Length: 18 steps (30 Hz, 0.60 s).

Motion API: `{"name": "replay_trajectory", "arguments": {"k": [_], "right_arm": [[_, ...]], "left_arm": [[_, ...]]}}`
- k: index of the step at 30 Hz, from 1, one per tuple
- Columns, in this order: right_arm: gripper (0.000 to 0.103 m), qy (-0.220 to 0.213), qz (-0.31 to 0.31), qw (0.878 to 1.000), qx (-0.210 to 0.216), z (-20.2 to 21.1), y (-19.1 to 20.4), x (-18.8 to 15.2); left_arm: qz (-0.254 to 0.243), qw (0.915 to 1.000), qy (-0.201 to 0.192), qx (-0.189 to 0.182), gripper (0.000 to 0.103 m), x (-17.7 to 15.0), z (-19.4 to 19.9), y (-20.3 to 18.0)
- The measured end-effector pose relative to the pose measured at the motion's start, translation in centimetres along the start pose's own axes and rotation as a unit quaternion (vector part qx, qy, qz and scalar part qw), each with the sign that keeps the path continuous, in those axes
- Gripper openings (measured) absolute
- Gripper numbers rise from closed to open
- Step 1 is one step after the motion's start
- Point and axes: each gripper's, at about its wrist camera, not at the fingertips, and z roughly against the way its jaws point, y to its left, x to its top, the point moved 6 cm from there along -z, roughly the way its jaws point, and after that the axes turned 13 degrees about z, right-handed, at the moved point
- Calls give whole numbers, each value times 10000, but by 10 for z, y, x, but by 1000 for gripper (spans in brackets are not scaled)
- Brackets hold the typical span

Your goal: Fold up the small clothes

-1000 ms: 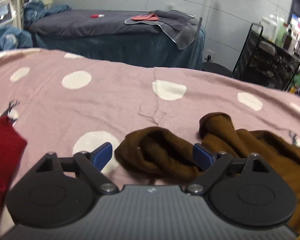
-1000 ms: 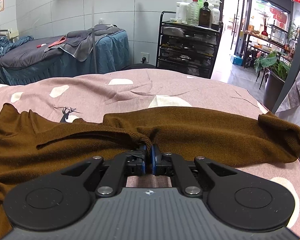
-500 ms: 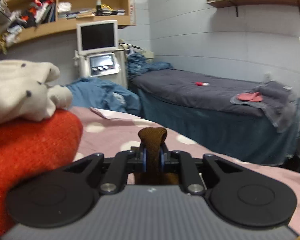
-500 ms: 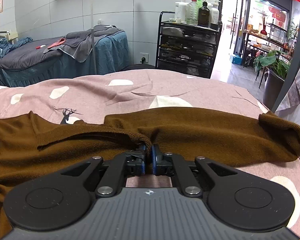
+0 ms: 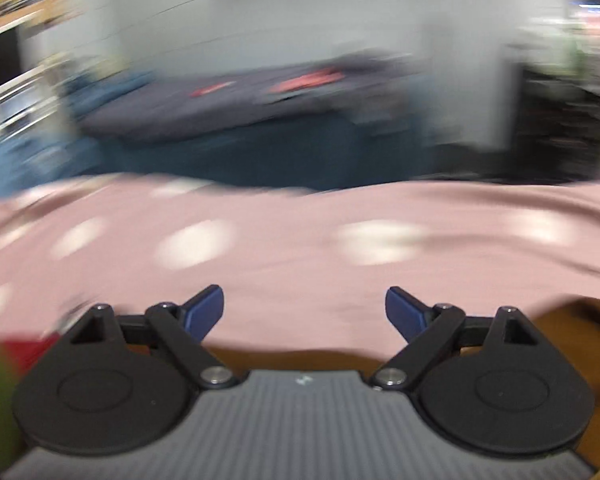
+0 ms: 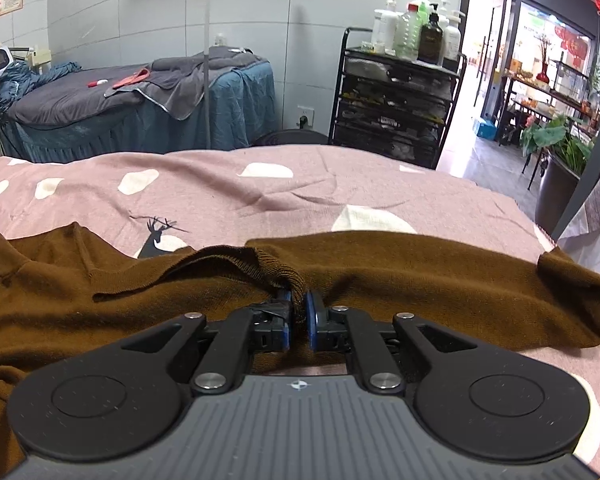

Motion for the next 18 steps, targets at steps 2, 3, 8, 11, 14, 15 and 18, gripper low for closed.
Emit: {"name": "replay_trajectory", "arguments": {"k": [2, 3, 8, 11, 14, 15, 18], "right_arm": [[13, -73, 104, 9999, 17, 1, 2, 4], [13, -77, 128, 9999, 32, 1, 4, 6], [13, -9, 115, 9999, 117, -4, 8, 10], [13, 12, 139, 9998, 119, -5, 9, 10], [13, 55, 151, 9998, 152, -9, 8, 8], [13, 71, 161, 9997, 161, -10, 8, 7], [13, 120, 139, 9997, 171, -16, 7, 4]], "left_arm": [[-542, 9947, 134, -869, 88, -8, -2, -38], [-728, 9901, 271, -1170, 88, -12, -7, -53], [-1210, 9753, 991, -1561, 49, -31, -62, -97], [-1178, 9648, 1318, -1949, 42, -40, -81, -108], [-1252, 9516, 1450, -2404, 42, -43, -78, -115], [-1304, 9456, 1471, -2594, 42, -45, -74, -115], [-1533, 9348, 1459, -2851, 43, -46, -65, -122]]}}
